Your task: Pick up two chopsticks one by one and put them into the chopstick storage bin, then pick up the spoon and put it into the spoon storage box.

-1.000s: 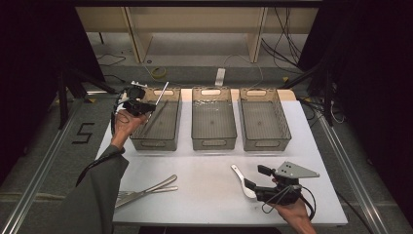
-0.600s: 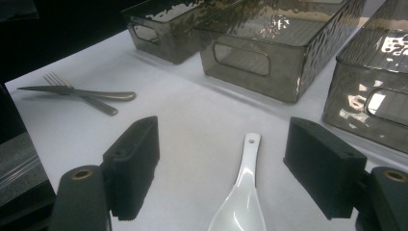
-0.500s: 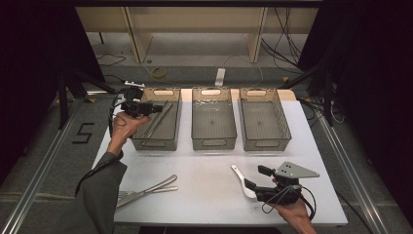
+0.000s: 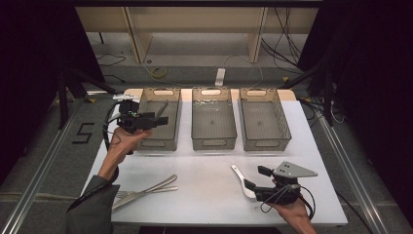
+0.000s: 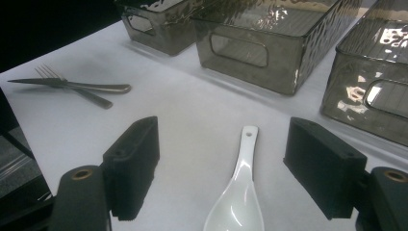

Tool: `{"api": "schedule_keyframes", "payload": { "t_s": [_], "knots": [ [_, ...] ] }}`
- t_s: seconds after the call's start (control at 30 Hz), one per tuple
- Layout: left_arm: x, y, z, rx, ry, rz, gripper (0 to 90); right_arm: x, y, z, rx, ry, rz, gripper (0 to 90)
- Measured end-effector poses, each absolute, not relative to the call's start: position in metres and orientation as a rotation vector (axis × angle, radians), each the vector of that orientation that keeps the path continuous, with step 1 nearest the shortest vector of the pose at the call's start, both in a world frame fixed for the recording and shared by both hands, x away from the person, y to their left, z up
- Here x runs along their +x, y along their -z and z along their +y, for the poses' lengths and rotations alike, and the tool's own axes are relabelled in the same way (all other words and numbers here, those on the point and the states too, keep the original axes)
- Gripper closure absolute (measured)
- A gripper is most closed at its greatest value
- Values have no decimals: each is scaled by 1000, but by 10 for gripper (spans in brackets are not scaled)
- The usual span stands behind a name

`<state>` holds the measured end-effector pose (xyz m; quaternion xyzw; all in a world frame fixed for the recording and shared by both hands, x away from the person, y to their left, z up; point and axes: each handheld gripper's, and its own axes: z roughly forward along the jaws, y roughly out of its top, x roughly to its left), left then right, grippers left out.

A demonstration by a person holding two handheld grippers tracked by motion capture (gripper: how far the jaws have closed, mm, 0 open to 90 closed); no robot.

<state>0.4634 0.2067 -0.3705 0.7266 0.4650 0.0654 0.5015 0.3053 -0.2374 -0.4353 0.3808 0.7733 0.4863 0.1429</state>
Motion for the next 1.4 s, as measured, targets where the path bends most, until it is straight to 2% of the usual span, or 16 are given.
{"api": "schedule_keyframes", "payload": {
  "t_s": [0.17,0.3,0.4,0.9,1.4],
  "knots": [
    [449,373,207,1718,-157,1098,212,307,436,-238,1104,-1393,2236,286],
    [436,376,205,1746,-213,1046,184,310,437,-237,1117,-1380,2251,286],
    [428,382,205,1758,-205,1032,170,313,438,-237,1137,-1362,2268,285],
    [399,398,183,1828,-175,937,170,333,438,-239,1189,-1282,2335,283],
    [374,403,184,1813,-194,925,168,341,440,-232,1195,-1226,2387,284]
  ]
}}
